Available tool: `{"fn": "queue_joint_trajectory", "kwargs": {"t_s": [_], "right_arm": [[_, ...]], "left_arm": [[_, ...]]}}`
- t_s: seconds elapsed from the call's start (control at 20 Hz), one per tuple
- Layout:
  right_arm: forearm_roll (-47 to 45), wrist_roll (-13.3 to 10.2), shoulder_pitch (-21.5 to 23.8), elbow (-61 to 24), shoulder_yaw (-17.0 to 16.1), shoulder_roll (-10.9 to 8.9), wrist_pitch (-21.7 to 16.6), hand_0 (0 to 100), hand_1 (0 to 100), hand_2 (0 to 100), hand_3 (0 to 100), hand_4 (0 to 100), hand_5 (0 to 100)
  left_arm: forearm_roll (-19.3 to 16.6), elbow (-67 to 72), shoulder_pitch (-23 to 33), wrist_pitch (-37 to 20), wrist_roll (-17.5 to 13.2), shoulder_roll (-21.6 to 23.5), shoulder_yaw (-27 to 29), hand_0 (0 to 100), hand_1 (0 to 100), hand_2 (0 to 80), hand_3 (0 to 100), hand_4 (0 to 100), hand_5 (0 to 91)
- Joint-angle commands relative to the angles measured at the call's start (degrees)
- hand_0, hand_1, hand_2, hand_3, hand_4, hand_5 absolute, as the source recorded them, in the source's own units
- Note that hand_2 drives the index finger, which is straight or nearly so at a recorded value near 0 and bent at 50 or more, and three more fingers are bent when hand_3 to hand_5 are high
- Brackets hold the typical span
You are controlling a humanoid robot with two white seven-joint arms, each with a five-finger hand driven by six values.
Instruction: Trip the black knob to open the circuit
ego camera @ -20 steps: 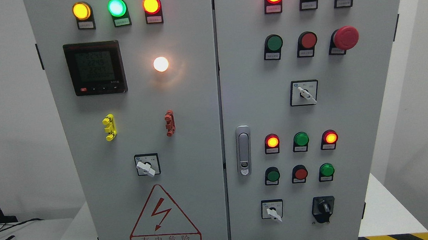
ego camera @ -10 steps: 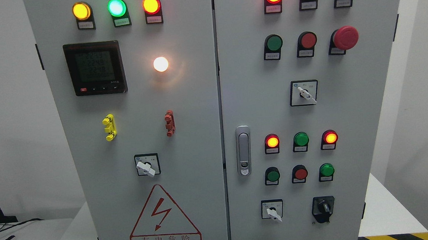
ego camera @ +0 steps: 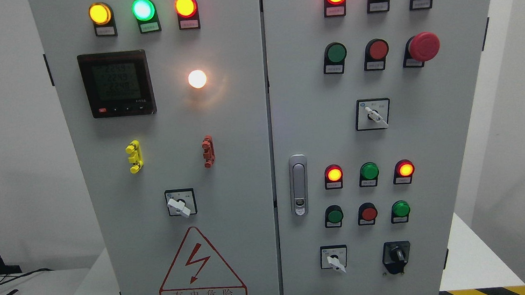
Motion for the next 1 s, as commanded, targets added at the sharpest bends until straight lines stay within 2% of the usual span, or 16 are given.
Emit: {"fn": "queue_joint_trajectory", "kwargs": {"t_s": [0.0,0.1,0.3,0.4,0.65,0.8,0.95], "right_arm": [[3.9,-3.0,-1.4,-18.0,-2.6,1.18,0.9,14,56,34,55,46,42],[4.7,-3.9,-2.8,-18.9,-2.7,1.01,2.9,15,56,34,55,46,41],[4.5,-4.0,-6.5,-21.0,-2.6,0.74,6.5,16,56,34,55,46,41],[4.5,-3.9,-10.8,-21.1,-2.6,1.18,8.8,18,56,34,55,46,42],[4.2,-3.7,-23.2,-21.3,-3.5,1.45,18.1,19,55,35,55,47,43],[4.0,-3.1,-30.6,-21.1,-3.9,1.45,23.9,20,55,37,59,52,46],[2.0,-3.0,-35.3,-20.8,-4.4,1.36,27.3,21,55,40,63,58,49]], "left_arm": [[-1.8,0.0,0.0,0.0,0.0,0.0,0.0,12,39,0.0,0,0,0.0],[-1.8,0.0,0.0,0.0,0.0,0.0,0.0,12,39,0.0,0,0,0.0],[-1.8,0.0,0.0,0.0,0.0,0.0,0.0,12,39,0.0,0,0,0.0],[-1.8,0.0,0.0,0.0,0.0,0.0,0.0,12,39,0.0,0,0,0.0],[-1.8,0.0,0.0,0.0,0.0,0.0,0.0,12,39,0.0,0,0,0.0],[-1.8,0.0,0.0,0.0,0.0,0.0,0.0,12,39,0.0,0,0,0.0],[-1.8,0.0,0.0,0.0,0.0,-0.1,0.0,12,39,0.0,0,0,0.0]]}}
